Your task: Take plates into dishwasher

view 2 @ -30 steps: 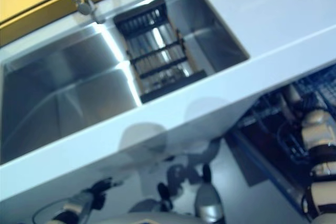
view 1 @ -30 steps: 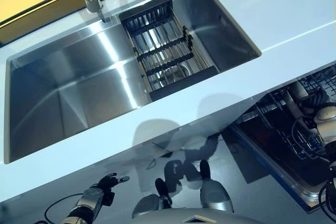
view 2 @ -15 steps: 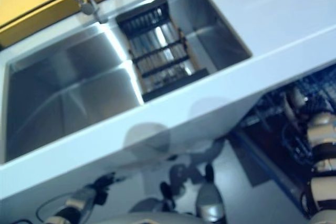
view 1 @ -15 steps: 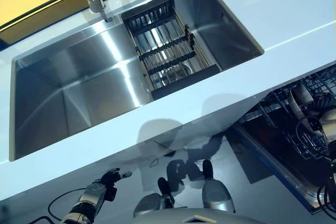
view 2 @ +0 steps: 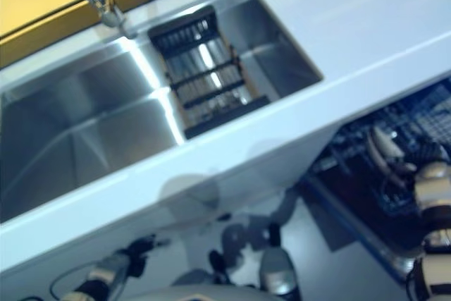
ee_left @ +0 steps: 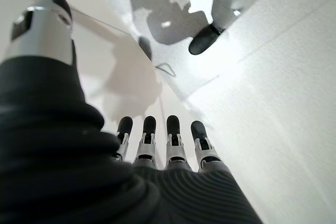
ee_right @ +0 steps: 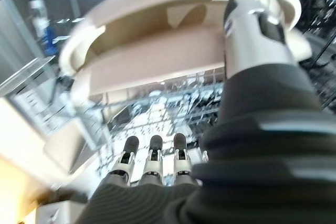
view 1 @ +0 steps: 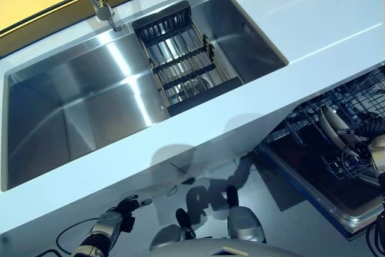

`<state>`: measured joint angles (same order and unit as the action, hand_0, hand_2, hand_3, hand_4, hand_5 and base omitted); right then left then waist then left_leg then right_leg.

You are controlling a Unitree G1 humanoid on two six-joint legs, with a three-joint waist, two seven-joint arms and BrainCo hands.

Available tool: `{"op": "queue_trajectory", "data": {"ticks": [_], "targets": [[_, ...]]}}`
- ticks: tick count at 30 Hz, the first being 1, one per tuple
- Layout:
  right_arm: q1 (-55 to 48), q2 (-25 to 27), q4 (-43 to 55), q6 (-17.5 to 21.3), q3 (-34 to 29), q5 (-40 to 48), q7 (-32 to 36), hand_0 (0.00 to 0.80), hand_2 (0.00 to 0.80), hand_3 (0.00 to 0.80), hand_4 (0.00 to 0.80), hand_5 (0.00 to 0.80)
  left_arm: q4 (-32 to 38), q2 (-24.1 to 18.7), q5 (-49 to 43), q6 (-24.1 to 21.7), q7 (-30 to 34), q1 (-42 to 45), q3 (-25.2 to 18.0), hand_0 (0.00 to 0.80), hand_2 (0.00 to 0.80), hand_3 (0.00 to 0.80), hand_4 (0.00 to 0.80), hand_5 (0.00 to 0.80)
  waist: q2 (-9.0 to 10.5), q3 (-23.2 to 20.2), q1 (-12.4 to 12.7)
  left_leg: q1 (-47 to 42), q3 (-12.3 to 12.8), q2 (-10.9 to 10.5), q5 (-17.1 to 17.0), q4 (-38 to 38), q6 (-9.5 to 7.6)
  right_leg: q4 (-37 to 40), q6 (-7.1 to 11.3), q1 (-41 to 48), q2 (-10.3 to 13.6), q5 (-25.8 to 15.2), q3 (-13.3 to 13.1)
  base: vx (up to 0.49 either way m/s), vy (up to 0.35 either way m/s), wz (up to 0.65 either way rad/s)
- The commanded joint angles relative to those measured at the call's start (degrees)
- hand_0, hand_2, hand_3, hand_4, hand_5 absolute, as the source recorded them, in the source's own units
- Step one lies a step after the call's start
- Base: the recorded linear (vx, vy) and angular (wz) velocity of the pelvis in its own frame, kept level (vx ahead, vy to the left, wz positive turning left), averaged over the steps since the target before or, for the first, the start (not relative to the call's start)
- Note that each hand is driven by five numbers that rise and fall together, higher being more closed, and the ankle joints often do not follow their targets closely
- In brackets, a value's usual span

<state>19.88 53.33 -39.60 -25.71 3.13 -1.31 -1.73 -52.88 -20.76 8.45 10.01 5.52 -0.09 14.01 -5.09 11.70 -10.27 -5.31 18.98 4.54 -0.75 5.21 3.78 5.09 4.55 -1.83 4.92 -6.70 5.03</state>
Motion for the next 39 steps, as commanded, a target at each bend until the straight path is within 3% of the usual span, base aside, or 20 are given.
{"op": "queue_trajectory", "data": {"ticks": [1, 10, 15, 21, 26, 30, 33, 35, 37, 38, 39], "targets": [[-0.7, 0.4, 2.1, -0.2, -1.0, -0.5, -0.6, 0.000, 0.000, 0.000, 0.000, 0.000, -4.7, -1.2, -1.2, 0.1, 0.1, 0.1, -1.5, 0.000, 0.000, 0.000, 0.000, 0.000, 4.17, -6.5, 0.1, -1.0, 0.2, 0.2, 3.1, -1.3, -0.94, -3.0, 3.49, -0.2, -0.3, 3.1, 2.0, 0.042, 0.007, -0.03], [-3.8, 3.1, 6.6, -0.9, -4.7, 0.5, 1.5, 0.000, 0.000, 0.000, 0.000, 0.000, -8.1, -1.3, -1.6, 1.2, -0.4, 0.1, -2.9, 0.000, 0.000, 0.000, 0.000, 0.000, 6.55, -8.4, -0.2, -2.3, 0.8, 0.7, 3.7, -1.5, -1.48, -4.2, 3.19, 0.9, -1.3, 4.4, 0.5, 0.007, -0.024, -0.06], [-3.5, 5.3, 8.3, -1.5, -6.0, 1.8, 2.0, 0.000, 0.000, 0.000, 0.000, 0.000, -11.9, -1.6, -1.3, 1.8, -1.3, 0.1, -3.8, 0.000, 0.000, 0.000, 0.000, 0.000, 7.22, -9.3, 0.1, -2.1, -0.3, 1.8, 3.1, -1.8, -1.19, -6.1, 2.22, 1.3, -2.2, 6.3, 0.2, -0.024, -0.105, -0.02], [-2.4, 10.1, 6.9, -3.0, -7.8, 3.1, 3.4, 0.000, 0.000, 0.000, 0.000, 0.000, -14.4, -1.3, 1.2, 1.5, -3.1, 1.2, -6.0, 0.000, 0.000, 0.000, 0.000, 0.000, 8.48, -10.4, 1.3, -1.6, -1.9, 3.7, 1.8, -2.4, 0.20, -6.1, 0.36, 2.0, -4.2, 7.4, 1.6, -0.004, -0.139, 0.01], [-3.4, 14.1, 2.3, -2.0, -12.2, 4.9, 2.9, 0.000, 0.000, 0.000, 0.000, 0.000, -14.5, -0.8, 1.3, -0.9, -3.8, 2.1, -6.5, 0.000, 0.000, 0.000, 0.000, 0.000, 9.03, -10.0, 2.3, 1.0, -1.2, 5.9, -1.9, -2.6, 2.82, -3.5, -0.05, 4.2, -5.3, 6.7, 3.6, 0.013, -0.059, 0.10], [-7.8, 15.6, 0.6, 0.5, -17.6, 7.1, 0.8, 0.000, 0.000, 0.000, 0.000, 0.000, -12.0, -1.0, 0.7, -1.2, -3.9, -0.4, -5.5, 0.000, 0.000, 0.000, 0.000, 0.000, 9.45, -9.5, 0.5, 1.9, 0.6, 5.3, 2.5, -10.9, 1.90, -6.4, -1.80, 2.3, -4.0, 7.5, 4.9, -0.203, 0.052, 0.26], [-12.5, 15.7, 1.0, 1.4, -21.8, 7.9, -1.5, 0.000, 0.000, 0.000, 0.000, 0.000, -9.5, -1.1, 4.5, 0.3, -3.8, -4.0, -4.0, 0.000, 0.000, 0.000, 0.000, 0.000, 9.57, -9.5, -2.0, 0.4, -0.8, 5.3, 2.4, -20.6, 2.41, -9.1, -3.54, 0.0, -3.4, 7.1, 5.1, -0.282, 0.176, 0.31], [-16.0, 15.4, 0.1, 2.3, -24.5, 8.8, -1.9, 0.000, 0.000, 0.000, 0.000, 0.000, -8.2, -0.5, 6.2, 0.8, -3.5, -5.9, -2.7, 0.000, 0.000, 0.000, 0.000, 0.000, 9.43, -9.4, -3.0, -0.9, -2.5, 5.1, 2.9, -22.9, 2.33, -10.2, -3.88, -1.1, -3.0, 6.7, 5.6, -0.264, 0.181, 0.68], [-18.1, 15.1, -1.2, 2.8, -26.0, 9.4, -1.8, 0.000, 0.000, 0.000, 0.000, 0.000, -8.0, 0.0, 6.9, 1.6, -3.6, -6.9, -1.6, 0.000, 0.000, 0.000, 0.000, 0.000, 9.14, -9.3, -3.4, -3.1, -4.7, 4.3, 5.3, -21.0, 1.66, -11.9, -3.54, -3.6, -2.8, 6.0, 5.9, -0.310, 0.237, 0.64], [-17.9, 15.0, -4.1, 3.9, -26.0, 10.5, -1.9, 0.000, 0.000, 0.000, 0.000, 0.000, -9.2, 0.3, 7.3, 1.8, -3.7, -7.3, -0.8, 0.000, 0.000, 0.000, 0.000, 0.000, 8.62, -9.3, -4.1, -8.5, -5.0, 3.4, 9.2, -14.6, 0.83, -13.7, -2.53, -6.8, -2.5, 4.9, 6.8, -0.400, 0.308, 0.36], [-17.3, 14.7, -5.4, 4.0, -25.8, 11.7, -2.8, 0.000, 0.000, 0.000, 0.000, 0.000, -10.5, 0.4, 7.3, 2.1, -4.0, -7.6, -0.3, 0.000, 0.000, 0.000, 0.000, 0.000, 8.87, -9.2, -4.2, -9.6, -5.2, 2.5, 10.6, -11.6, 0.10, -14.4, -2.01, -8.9, -2.0, 3.8, 7.7, -0.344, 0.291, 0.30]]}}
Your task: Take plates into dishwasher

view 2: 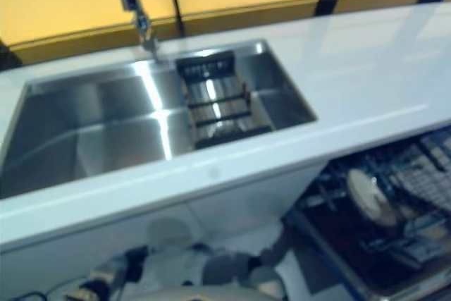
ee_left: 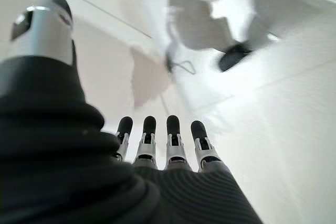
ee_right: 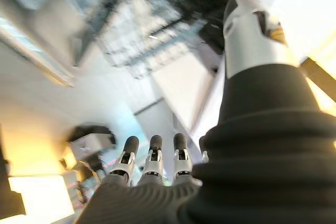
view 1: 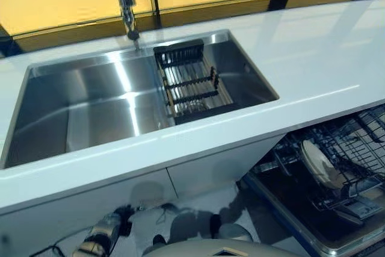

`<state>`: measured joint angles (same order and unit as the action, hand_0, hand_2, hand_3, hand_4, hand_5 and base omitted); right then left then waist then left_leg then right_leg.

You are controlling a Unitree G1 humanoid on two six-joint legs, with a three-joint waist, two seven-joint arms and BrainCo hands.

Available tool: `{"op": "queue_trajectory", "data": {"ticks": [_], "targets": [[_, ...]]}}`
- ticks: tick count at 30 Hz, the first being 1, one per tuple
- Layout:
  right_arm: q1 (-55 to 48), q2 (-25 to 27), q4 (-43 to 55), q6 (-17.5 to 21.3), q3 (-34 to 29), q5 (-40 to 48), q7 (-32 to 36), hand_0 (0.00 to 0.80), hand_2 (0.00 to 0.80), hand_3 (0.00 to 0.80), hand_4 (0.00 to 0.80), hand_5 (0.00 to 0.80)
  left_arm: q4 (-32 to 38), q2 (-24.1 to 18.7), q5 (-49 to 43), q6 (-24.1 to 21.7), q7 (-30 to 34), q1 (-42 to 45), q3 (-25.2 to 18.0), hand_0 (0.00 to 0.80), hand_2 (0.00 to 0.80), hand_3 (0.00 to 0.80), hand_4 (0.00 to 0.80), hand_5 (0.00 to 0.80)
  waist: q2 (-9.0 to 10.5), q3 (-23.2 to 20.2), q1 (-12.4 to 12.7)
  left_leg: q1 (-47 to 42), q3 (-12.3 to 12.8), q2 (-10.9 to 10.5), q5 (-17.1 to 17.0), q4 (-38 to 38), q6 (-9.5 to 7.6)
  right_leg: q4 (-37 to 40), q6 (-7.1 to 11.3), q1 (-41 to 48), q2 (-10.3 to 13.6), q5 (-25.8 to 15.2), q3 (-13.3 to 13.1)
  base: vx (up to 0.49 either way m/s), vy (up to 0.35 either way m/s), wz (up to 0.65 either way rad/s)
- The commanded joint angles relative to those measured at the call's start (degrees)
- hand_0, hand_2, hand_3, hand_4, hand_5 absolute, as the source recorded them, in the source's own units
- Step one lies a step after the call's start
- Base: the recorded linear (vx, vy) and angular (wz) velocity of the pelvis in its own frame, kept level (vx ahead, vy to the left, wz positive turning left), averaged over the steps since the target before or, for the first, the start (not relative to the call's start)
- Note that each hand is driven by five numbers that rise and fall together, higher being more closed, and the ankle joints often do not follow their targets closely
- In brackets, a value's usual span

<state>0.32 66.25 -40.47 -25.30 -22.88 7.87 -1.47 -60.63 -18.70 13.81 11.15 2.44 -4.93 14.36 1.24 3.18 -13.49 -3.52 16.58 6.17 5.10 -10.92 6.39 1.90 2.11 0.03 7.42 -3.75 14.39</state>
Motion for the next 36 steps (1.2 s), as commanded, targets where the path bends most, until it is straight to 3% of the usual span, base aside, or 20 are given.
{"op": "queue_trajectory", "data": {"ticks": [1, 3, 7, 11, 15, 16, 18, 20, 21, 23, 25, 27, 30, 32, 34, 36], "targets": [[3.0, 1.6, -5.1, 3.6, 0.8, 3.1, -3.8, 0.000, 0.000, 0.000, 0.000, 0.000, -3.3, -1.6, 2.0, 1.3, -1.3, -2.9, -0.5, 0.000, 0.000, 0.000, 0.000, 0.000, 2.30, -0.4, -0.8, -12.0, -2.8, 0.6, 5.5, 5.7, -2.97, -12.0, 0.80, -11.5, -4.4, 1.0, -1.3, -0.358, 0.240, 0.27], [5.4, 0.5, -7.5, 3.8, 2.9, 4.0, -5.5, 0.000, 0.000, 0.000, 0.000, 0.000, -5.4, -1.9, 1.9, 1.0, -2.0, -2.4, -0.7, 0.000, 0.000, 0.000, 0.000, 0.000, 2.53, 0.3, -0.1, -12.7, -3.9, -0.8, 5.5, 8.5, -3.29, -12.5, 2.12, -14.1, -4.3, -0.7, -0.4, -0.350, 0.228, 0.30], [13.9, 0.2, -12.6, 4.5, 9.5, 5.0, -5.4, 0.000, 0.000, 0.000, 0.000, 0.000, -10.2, -2.1, 4.4, 1.8, -3.5, -1.2, -3.2, 0.000, 0.000, 0.000, 0.000, 0.000, 3.75, 1.1, 1.8, -11.1, -6.7, -5.9, 6.5, 10.7, -6.24, -8.4, 3.57, -15.6, -4.4, -4.7, 0.0, -0.364, 0.311, 0.30], [18.3, 1.5, -17.6, 5.8, 12.7, 5.7, -4.9, 0.000, 0.000, 0.000, 0.000, 0.000, -10.3, -2.3, 4.5, -0.1, -2.8, -0.8, -3.7, 0.000, 0.000, 0.000, 0.000, 0.000, 4.60, 1.6, 2.6, -10.6, -7.7, -8.6, 8.2, 9.3, -7.68, -5.1, 4.82, -15.8, -4.0, -7.4, 0.4, -0.249, 0.240, 0.22], [18.3, 1.9, -19.6, 5.2, 13.2, 5.5, -3.4, 0.000, 0.000, 0.000, 0.000, 0.000, -8.2, -3.0, 3.2, -2.4, -1.9, -1.0, -2.7, 0.000, 0.000, 0.000, 0.000, 0.000, 5.74, 3.2, 2.3, -11.3, -7.8, -10.9, 9.1, 7.6, -8.20, 1.6, 8.06, -15.8, -3.7, -14.1, 1.8, -0.028, 0.197, 0.11], [16.8, 1.9, -18.7, 4.9, 12.0, 5.3, -3.3, 0.000, 0.000, 0.000, 0.000, 0.000, -7.0, -3.6, 2.5, -2.4, -1.6, -0.8, -2.4, 0.000, 0.000, 0.000, 0.000, 0.000, 5.33, 4.2, 2.3, -12.0, -7.4, -10.6, 9.2, 7.8, -8.14, 1.5, 8.48, -15.9, -4.2, -14.7, 1.4, -0.067, 0.141, -0.08], [12.7, 1.1, -16.7, 4.2, 9.5, 5.4, -3.7, 0.000, 0.000, 0.000, 0.000, 0.000, -6.4, -4.5, 1.0, -2.8, -1.5, -1.1, -1.5, 0.000, 0.000, 0.000, 0.000, 0.000, 5.42, 5.2, 1.5, -11.3, -7.7, -10.7, 8.2, 8.1, -8.97, -2.6, 8.35, -16.3, -4.1, -13.9, -2.3, -0.181, 0.098, -0.14], [10.3, 0.7, -15.8, 3.9, 7.9, 6.3, -4.0, 0.000, 0.000, 0.000, 0.000, 0.000, -6.3, -5.2, 0.8, -2.7, -1.9, -1.2, -1.0, 0.000, 0.000, 0.000, 0.000, 0.000, 5.17, 5.3, 1.6, -10.5, -7.6, -10.3, 6.4, 9.4, -9.03, -6.1, 8.06, -16.0, -4.1, -12.4, -3.6, -0.298, 0.028, -0.17], [8.1, 0.1, -14.8, 3.6, 6.3, 8.1, -4.9, 0.000, 0.000, 0.000, 0.000, 0.000, -6.7, -6.5, 0.3, -2.0, -1.9, -1.1, -0.9, 0.000, 0.000, 0.000, 0.000, 0.000, 4.28, 5.0, 2.0, -8.6, -6.3, -8.8, 2.8, 11.3, -8.47, -12.5, 7.43, -14.3, -3.8, -9.1, -4.1, -0.436, -0.012, -0.33], [6.5, -0.8, -13.5, 3.2, 4.6, 9.9, -5.7, 0.000, 0.000, 0.000, 0.000, 0.000, -7.3, -7.2, -1.1, -1.2, -1.6, -1.2, -1.0, 0.000, 0.000, 0.000, 0.000, 0.000, 3.31, 4.8, 2.5, -7.3, -4.5, -6.9, 0.8, 12.2, -8.06, -16.6, 6.80, -12.4, -2.9, -6.4, -5.3, -0.398, -0.034, -0.50], [3.7, -4.8, -10.0, 2.5, 2.6, 12.5, -7.3, 0.000, 0.000, 0.000, 0.000, 0.000, -9.1, -8.2, -1.9, -0.1, -1.4, -1.1, -2.1, 0.000, 0.000, 0.000, 0.000, 0.000, 1.47, 3.8, 2.8, -3.5, -1.6, -3.3, -1.1, 11.5, -7.59, -21.1, 6.09, -7.4, 0.8, -3.7, -8.9, -0.456, -0.144, -0.49], [1.2, -8.6, -8.9, 2.5, 1.0, 16.1, -8.0, 0.000, 0.000, 0.000, 0.000, 0.000, -10.6, -8.9, -1.7, 0.2, -0.4, -0.3, -3.7, 0.000, 0.000, 0.000, 0.000, 0.000, 1.09, 2.4, 3.2, -0.7, 0.2, -1.7, -1.8, 10.3, -7.04, -19.4, 6.71, -3.9, 4.1, -4.7, -10.2, -0.375, -0.218, -0.26], [-0.8, -14.9, -9.7, 3.3, -0.4, 19.7, -7.4, 0.000, 0.000, 0.000, 0.000, 0.000, -12.0, -8.2, -1.4, -0.1, -0.5, 1.3, -5.5, 0.000, 0.000, 0.000, 0.000, 0.000, 2.58, 0.4, 4.4, 1.4, 2.6, -0.8, -2.1, 9.3, -5.41, -9.8, 9.24, 2.5, 9.4, -6.2, -8.9, -0.240, -0.245, -0.64], [-1.0, -17.5, -10.4, 2.5, -0.5, 20.9, -6.5, 0.000, 0.000, 0.000, 0.000, 0.000, -12.3, -7.5, -1.6, -0.2, -1.3, 2.0, -6.3, 0.000, 0.000, 0.000, 0.000, 0.000, 2.98, -0.1, 4.3, 0.9, 3.6, 0.0, -2.0, 9.4, -4.49, -6.8, 10.30, 2.1, 10.6, -7.8, -8.7, -0.163, -0.239, -0.70], [-0.9, -18.6, -11.0, 2.3, 0.2, 20.3, -5.4, 0.000, 0.000, 0.000, 0.000, 0.000, -12.1, -8.0, -1.3, -0.5, -2.2, 2.2, -7.5, 0.000, 0.000, 0.000, 0.000, 0.000, 3.24, 0.2, 3.6, 0.1, 4.0, 0.8, -0.5, 8.5, -4.46, -8.6, 10.82, -1.6, 11.4, -10.2, -10.6, -0.087, -0.251, -0.76], [-0.9, -18.9, -11.7, 1.7, 0.5, 20.1, -4.9, 0.000, 0.000, 0.000, 0.000, 0.000, -11.8, -8.4, -1.5, -0.6, -2.3, 2.1, -8.1, 0.000, 0.000, 0.000, 0.000, 0.000, 3.03, 0.6, 3.5, 0.3, 4.0, 1.8, 0.2, 7.0, -4.41, -9.3, 10.59, -2.4, 10.8, -8.7, -11.0, -0.073, -0.199, -0.54]]}}
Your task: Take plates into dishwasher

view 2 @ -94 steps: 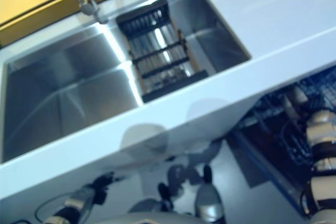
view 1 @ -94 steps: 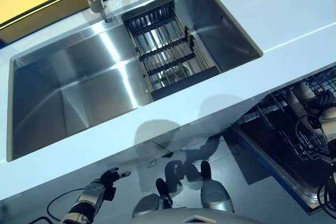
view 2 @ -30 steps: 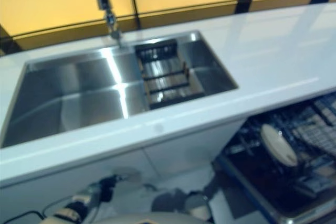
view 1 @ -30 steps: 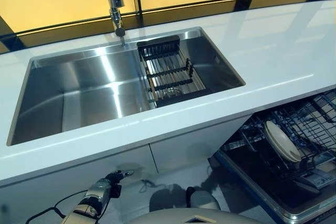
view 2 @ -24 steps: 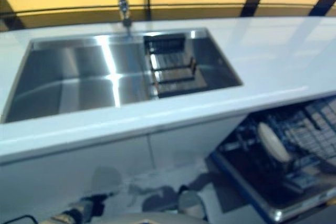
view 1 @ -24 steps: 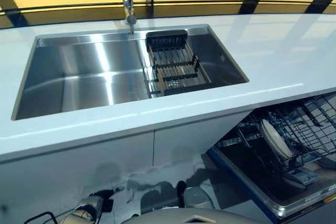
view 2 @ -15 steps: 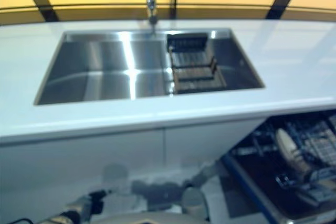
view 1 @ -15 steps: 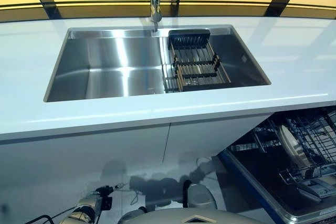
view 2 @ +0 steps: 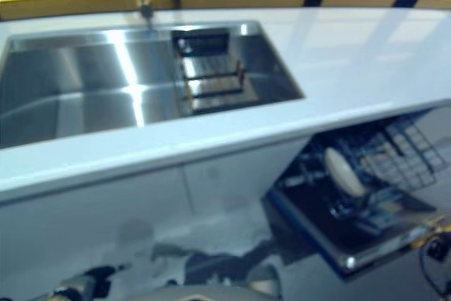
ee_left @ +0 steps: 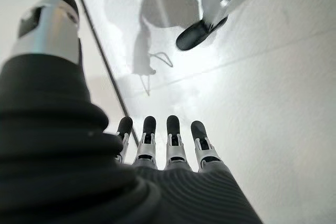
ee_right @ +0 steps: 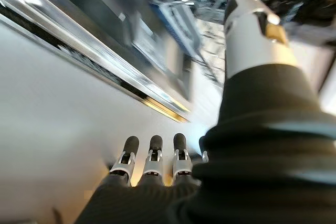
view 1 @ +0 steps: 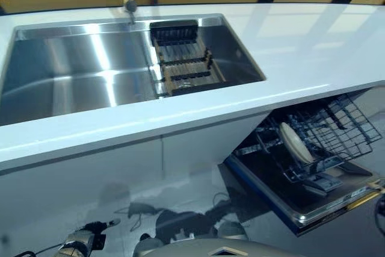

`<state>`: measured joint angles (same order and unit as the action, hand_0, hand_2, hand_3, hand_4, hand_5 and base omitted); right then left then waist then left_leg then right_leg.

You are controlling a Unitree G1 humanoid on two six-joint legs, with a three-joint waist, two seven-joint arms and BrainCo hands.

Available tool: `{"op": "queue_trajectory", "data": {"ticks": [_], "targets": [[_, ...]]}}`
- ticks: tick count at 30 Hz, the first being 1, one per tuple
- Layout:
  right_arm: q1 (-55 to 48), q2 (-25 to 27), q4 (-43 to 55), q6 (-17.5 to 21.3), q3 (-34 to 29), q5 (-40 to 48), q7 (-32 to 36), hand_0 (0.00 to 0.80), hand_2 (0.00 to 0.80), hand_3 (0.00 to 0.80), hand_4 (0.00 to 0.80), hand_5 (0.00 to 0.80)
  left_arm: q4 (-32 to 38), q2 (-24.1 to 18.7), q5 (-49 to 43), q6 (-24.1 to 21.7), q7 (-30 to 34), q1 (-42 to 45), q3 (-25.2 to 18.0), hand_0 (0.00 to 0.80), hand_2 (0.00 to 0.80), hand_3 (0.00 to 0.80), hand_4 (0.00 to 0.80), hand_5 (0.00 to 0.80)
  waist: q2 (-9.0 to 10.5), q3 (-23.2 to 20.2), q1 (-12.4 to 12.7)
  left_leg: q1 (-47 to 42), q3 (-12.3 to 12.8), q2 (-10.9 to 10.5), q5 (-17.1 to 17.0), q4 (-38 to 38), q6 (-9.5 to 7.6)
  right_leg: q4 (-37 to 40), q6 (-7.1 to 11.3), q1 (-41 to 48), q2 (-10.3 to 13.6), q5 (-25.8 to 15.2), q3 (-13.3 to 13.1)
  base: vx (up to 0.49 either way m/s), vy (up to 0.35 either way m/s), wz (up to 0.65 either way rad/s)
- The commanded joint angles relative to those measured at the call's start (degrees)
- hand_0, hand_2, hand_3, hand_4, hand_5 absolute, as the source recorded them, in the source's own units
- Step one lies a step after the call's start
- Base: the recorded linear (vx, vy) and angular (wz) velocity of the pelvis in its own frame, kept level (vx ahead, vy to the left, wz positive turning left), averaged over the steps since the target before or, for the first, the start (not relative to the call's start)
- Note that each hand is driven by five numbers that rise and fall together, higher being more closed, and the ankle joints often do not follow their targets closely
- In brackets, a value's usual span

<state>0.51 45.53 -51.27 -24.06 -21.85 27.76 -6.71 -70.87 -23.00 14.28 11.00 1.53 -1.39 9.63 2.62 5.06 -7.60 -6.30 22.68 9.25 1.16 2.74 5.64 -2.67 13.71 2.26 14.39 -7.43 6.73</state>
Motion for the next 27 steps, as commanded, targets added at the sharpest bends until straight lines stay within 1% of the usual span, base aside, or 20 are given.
{"op": "queue_trajectory", "data": {"ticks": [1, 3, 5, 7, 8, 11, 16, 18, 21, 25, 27], "targets": [[-1.9, 1.1, -1.5, 0.4, -0.5, 0.9, 0.6, 0.000, 0.000, 0.000, 0.000, 0.000, -1.0, -4.7, -1.5, -0.9, -1.4, -2.4, -3.7, 0.000, 0.000, 0.000, 0.000, 0.000, 1.77, -0.7, -2.3, 4.9, -3.0, -0.1, 5.6, -11.0, -3.80, -4.6, -1.64, -4.4, 2.7, -1.5, -3.3, -0.108, -0.209, -0.01], [-2.8, -0.7, -2.3, 1.5, -0.4, 3.5, -0.3, 0.000, 0.000, 0.000, 0.000, 0.000, 0.9, -4.9, -0.7, -0.8, -1.2, -3.9, -3.6, 0.000, 0.000, 0.000, 0.000, 0.000, 1.96, 0.0, -2.1, 8.1, -3.2, 2.0, 6.5, -16.3, -3.69, -4.2, -2.30, -3.4, 1.3, 2.3, -3.6, -0.208, -0.250, -0.05], [-3.2, -2.6, -2.9, 1.8, -0.2, 5.8, -0.8, 0.000, 0.000, 0.000, 0.000, 0.000, 1.9, -4.1, -1.2, -0.9, -1.3, -5.1, -3.3, 0.000, 0.000, 0.000, 0.000, 0.000, 2.16, 0.3, -2.0, 9.2, -3.4, 2.6, 6.2, -17.2, -3.34, -2.7, -2.55, -2.5, 0.3, 3.7, -3.3, -0.196, -0.145, -0.14], [-3.0, -3.6, -3.9, 2.0, 0.1, 6.4, -0.7, 0.000, 0.000, 0.000, 0.000, 0.000, 2.1, -3.5, -1.3, -1.1, -1.3, -5.3, -3.2, 0.000, 0.000, 0.000, 0.000, 0.000, 2.14, 0.2, -2.0, 8.9, -3.0, 2.5, 5.6, -16.1, -3.35, -2.5, -2.60, -2.4, -0.2, 4.0, -3.3, -0.131, -0.068, -0.01], [-2.7, -4.2, -4.9, 1.5, 0.6, 8.7, 0.0, 0.000, 0.000, 0.000, 0.000, 0.000, 2.0, -3.1, -2.4, -1.7, -0.5, -5.5, -3.2, 0.000, 0.000, 0.000, 0.000, 0.000, 1.97, 0.0, -2.1, 8.2, -3.1, 2.2, 5.2, -14.7, -3.52, -2.6, -2.67, -2.5, -0.9, 4.6, -3.2, -0.093, -0.060, 0.04], [-2.1, -5.3, -6.6, 1.4, 1.9, 8.8, 1.9, 0.000, 0.000, 0.000, 0.000, 0.000, 1.5, -2.6, -2.7, -2.4, -0.4, -5.6, -3.0, 0.000, 0.000, 0.000, 0.000, 0.000, 1.58, -0.1, -2.5, 6.7, -2.7, 1.9, 4.9, -13.2, -3.90, -3.0, -2.77, -2.9, -1.5, 5.2, -3.0, -0.067, -0.055, 0.08], [-2.5, -8.7, -9.9, 2.4, 3.7, 9.6, 2.6, 0.000, 0.000, 0.000, 0.000, 0.000, 0.8, -2.8, -3.2, -2.4, -0.6, -5.7, -3.2, 0.000, 0.000, 0.000, 0.000, 0.000, 0.68, -0.6, -3.1, 4.9, -2.8, 1.0, 4.8, -11.4, -4.30, -3.7, -3.24, -3.0, -2.9, 7.0, -3.1, -0.044, -0.044, 0.02], [-2.8, -9.9, -12.4, 4.0, 3.9, 10.4, 2.6, 0.000, 0.000, 0.000, 0.000, 0.000, 0.6, -3.5, -3.2, -2.3, -0.3, -5.6, -3.7, 0.000, 0.000, 0.000, 0.000, 0.000, 0.27, -0.7, -3.2, 4.1, -3.1, 0.5, 4.5, -10.4, -4.37, -4.0, -3.32, -2.9, -3.1, 7.2, -3.0, -0.047, -0.041, 0.03], [-3.3, -10.8, -14.7, 6.0, 3.5, 11.4, 5.2, 0.000, 0.000, 0.000, 0.000, 0.000, 0.4, -4.3, -3.5, -1.7, 0.4, -5.7, -4.4, 0.000, 0.000, 0.000, 0.000, 0.000, -0.28, -0.9, -3.3, 3.3, -3.3, 0.3, 4.0, -9.0, -4.30, -4.7, -3.40, -3.0, -3.4, 7.4, -2.8, -0.059, -0.051, 0.00], [-3.6, -12.5, -15.4, 9.7, 4.2, 13.4, 9.2, 0.000, 0.000, 0.000, 0.000, 0.000, 0.3, -4.4, -3.5, -1.4, 0.7, -5.4, -4.9, 0.000, 0.000, 0.000, 0.000, 0.000, -0.99, -1.0, -3.4, 2.6, -3.7, 0.2, 3.0, -7.1, -4.03, -5.2, -3.73, -3.1, -4.0, 8.5, -2.1, -0.063, -0.053, 0.00], [-3.6, -13.7, -15.1, 11.0, 4.7, 14.3, 9.0, 0.000, 0.000, 0.000, 0.000, 0.000, 0.4, -4.3, -3.4, -1.4, 0.9, -5.1, -5.2, 0.000, 0.000, 0.000, 0.000, 0.000, -1.49, -1.1, -3.2, 2.7, -3.8, 0.5, 2.0, -6.0, -3.66, -5.5, -4.24, -3.2, -4.5, 9.3, -1.8, -0.097, -0.088, -0.01]]}}
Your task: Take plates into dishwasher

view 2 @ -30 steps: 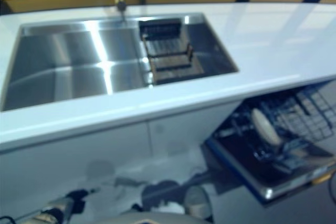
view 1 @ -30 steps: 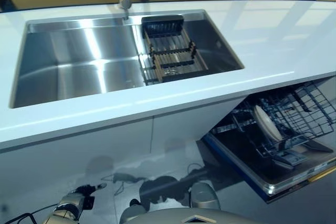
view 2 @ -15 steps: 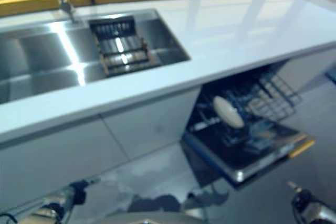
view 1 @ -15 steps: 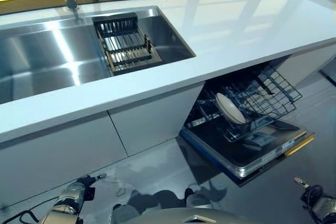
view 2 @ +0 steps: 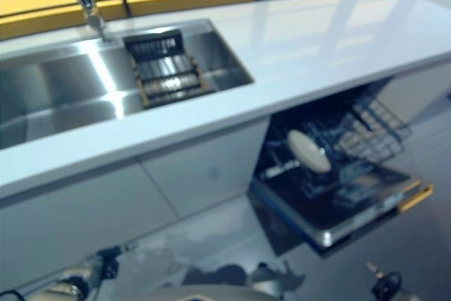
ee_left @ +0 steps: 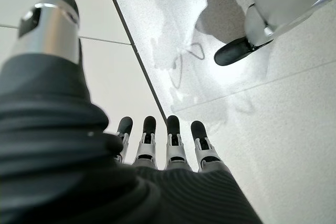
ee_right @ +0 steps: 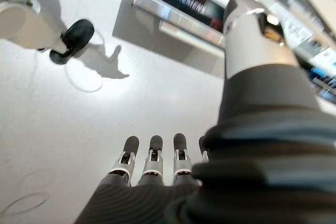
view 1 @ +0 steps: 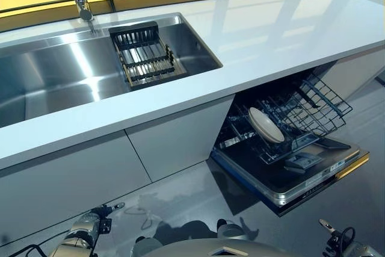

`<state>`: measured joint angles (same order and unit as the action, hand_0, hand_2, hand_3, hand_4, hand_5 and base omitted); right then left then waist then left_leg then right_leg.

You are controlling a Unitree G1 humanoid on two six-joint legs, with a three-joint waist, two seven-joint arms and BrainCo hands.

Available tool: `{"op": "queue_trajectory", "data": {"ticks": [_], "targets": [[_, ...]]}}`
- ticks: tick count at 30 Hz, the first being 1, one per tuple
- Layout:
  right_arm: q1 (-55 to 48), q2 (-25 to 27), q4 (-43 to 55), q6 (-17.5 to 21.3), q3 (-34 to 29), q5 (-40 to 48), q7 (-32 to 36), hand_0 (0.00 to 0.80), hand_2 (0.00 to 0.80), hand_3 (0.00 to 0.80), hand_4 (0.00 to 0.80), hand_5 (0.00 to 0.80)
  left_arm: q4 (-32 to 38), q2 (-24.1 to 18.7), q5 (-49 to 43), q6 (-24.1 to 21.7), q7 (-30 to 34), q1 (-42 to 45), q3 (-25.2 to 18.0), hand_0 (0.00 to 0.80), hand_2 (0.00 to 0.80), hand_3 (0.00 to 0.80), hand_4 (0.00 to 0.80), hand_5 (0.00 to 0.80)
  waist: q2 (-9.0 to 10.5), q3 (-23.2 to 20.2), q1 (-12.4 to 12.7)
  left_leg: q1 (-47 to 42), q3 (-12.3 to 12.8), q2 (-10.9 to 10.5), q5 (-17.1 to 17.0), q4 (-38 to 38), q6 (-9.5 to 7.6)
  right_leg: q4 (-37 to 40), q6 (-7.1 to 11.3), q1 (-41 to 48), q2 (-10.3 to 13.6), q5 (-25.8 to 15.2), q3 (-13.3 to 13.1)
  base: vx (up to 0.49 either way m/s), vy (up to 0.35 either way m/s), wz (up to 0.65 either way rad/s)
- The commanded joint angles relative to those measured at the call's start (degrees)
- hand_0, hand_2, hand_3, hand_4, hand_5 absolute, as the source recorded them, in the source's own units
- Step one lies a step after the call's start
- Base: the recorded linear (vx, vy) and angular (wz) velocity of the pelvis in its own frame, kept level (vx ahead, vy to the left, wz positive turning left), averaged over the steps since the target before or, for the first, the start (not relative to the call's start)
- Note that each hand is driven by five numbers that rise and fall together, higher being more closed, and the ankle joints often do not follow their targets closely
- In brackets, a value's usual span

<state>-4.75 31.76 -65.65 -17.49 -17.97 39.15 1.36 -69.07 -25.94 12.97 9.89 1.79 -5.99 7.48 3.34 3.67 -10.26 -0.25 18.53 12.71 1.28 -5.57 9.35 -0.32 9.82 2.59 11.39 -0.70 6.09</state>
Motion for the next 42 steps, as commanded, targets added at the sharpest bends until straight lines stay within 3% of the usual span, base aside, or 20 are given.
{"op": "queue_trajectory", "data": {"ticks": [1, 8, 10, 12, 15, 17, 19, 21, 28, 42], "targets": [[1.6, -0.8, -0.8, 5.5, 1.2, 3.3, 1.1, 0.000, 0.000, 0.000, 0.000, 0.000, -1.4, -1.1, -2.2, -0.2, 0.6, -0.4, -3.1, 0.000, 0.000, 0.000, 0.000, 0.000, -2.51, 0.2, -0.3, -3.2, 0.1, -2.8, 1.4, 2.8, -7.13, -8.2, -0.65, -3.5, -1.9, 3.2, -0.9, -0.112, -0.101, 0.04], [1.7, -3.9, -0.9, 9.1, 3.7, 5.2, 2.6, 0.000, 0.000, 0.000, 0.000, 0.000, -3.0, 1.2, 4.3, -0.6, 0.0, 2.2, -5.5, 0.000, 0.000, 0.000, 0.000, 0.000, -4.63, 1.3, 1.9, 1.3, -1.6, 1.9, -5.5, 5.9, -3.82, -10.1, -4.39, -1.1, -5.7, 9.0, 2.2, -0.100, -0.122, 0.18], [2.3, -4.0, -1.0, 9.0, 4.5, 5.8, 3.1, 0.000, 0.000, 0.000, 0.000, 0.000, -4.3, 2.3, 5.6, -2.5, 1.2, 3.4, -7.2, 0.000, 0.000, 0.000, 0.000, 0.000, -5.11, 2.4, 3.0, 5.3, -1.4, 4.7, -10.8, 7.4, -1.83, -8.5, -5.99, 1.6, -7.9, 10.4, 3.4, -0.065, -0.125, 0.15], [2.7, -3.9, -1.5, 9.1, 4.8, 6.6, 3.7, 0.000, 0.000, 0.000, 0.000, 0.000, -4.9, 3.1, 5.9, -3.4, 2.3, 3.4, -7.6, 0.000, 0.000, 0.000, 0.000, 0.000, -4.72, 3.2, 3.3, 6.7, -2.6, 3.9, -9.5, 5.0, -2.34, -8.2, -6.57, 2.5, -7.8, 10.6, 4.3, -0.144, -0.139, 0.12], [4.3, -3.8, -1.7, 10.9, 5.3, 8.5, 3.2, 0.000, 0.000, 0.000, 0.000, 0.000, -3.6, 3.9, 7.3, -3.0, 4.6, 3.1, -7.1, 0.000, 0.000, 0.000, 0.000, 0.000, -2.71, 3.0, 2.8, 5.2, -2.2, -1.2, 0.5, -6.5, -6.03, -7.4, -7.12, 0.0, -5.6, 7.2, 4.7, -0.266, -0.122, 0.31], [5.0, -3.9, -0.7, 11.4, 5.5, 8.8, 2.1, 0.000, 0.000, 0.000, 0.000, 0.000, -1.8, 4.4, 8.2, -1.5, 4.4, 3.1, -6.5, 0.000, 0.000, 0.000, 0.000, 0.000, -3.08, 2.9, 2.0, 1.3, -2.7, -3.9, 3.7, -5.9, -7.36, -8.4, -6.83, -2.4, -5.7, 6.3, 3.9, -0.159, 0.003, 0.33], [5.1, -4.4, 0.5, 11.9, 5.4, 9.5, 1.6, 0.000, 0.000, 0.000, 0.000, 0.000, -1.1, 4.3, 8.7, -0.5, 3.9, 2.7, -5.8, 0.000, 0.000, 0.000, 0.000, 0.000, -5.02, 3.4, 1.5, -1.5, -4.0, -4.4, 0.7, 1.4, -6.76, -10.1, -6.58, -4.6, -7.4, 6.3, 3.8, -0.091, 0.027, 0.11], [5.3, -4.3, 0.8, 12.5, 5.1, 11.3, 1.3, 0.000, 0.000, 0.000, 0.000, 0.000, -1.9, 4.0, 7.9, -1.1, 3.6, 2.3, -4.9, 0.000, 0.000, 0.000, 0.000, 0.000, -5.67, 4.5, 1.7, -0.2, -4.7, -4.0, -1.9, 3.6, -5.80, -10.5, -6.62, -5.2, -7.7, 6.5, 4.5, -0.108, -0.030, 0.59], [6.3, -2.4, -0.1, 11.5, 3.2, 13.2, -1.1, 0.000, 0.000, 0.000, 0.000, 0.000, -3.4, 2.9, 8.0, -3.5, 1.8, 2.6, -5.2, 0.000, 0.000, 0.000, 0.000, 0.000, -6.58, 5.5, 1.4, 1.5, -5.5, -5.7, -1.7, 4.1, -6.22, -10.6, -6.74, -7.4, -7.4, 6.4, 4.8, -0.129, 0.027, 0.12], [2.7, -0.7, -4.9, 9.0, -1.6, 8.7, 0.1, 0.000, 0.000, 0.000, 0.000, 0.000, -3.6, 3.6, 7.4, -4.4, 4.1, 2.6, -5.4, 0.000, 0.000, 0.000, 0.000, 0.000, -4.96, 3.8, -1.3, -0.6, -2.5, -6.4, 1.5, 1.2, -7.33, -7.6, -6.04, -5.4, -7.1, 4.4, 2.1, -0.001, 0.045, -0.08]]}}
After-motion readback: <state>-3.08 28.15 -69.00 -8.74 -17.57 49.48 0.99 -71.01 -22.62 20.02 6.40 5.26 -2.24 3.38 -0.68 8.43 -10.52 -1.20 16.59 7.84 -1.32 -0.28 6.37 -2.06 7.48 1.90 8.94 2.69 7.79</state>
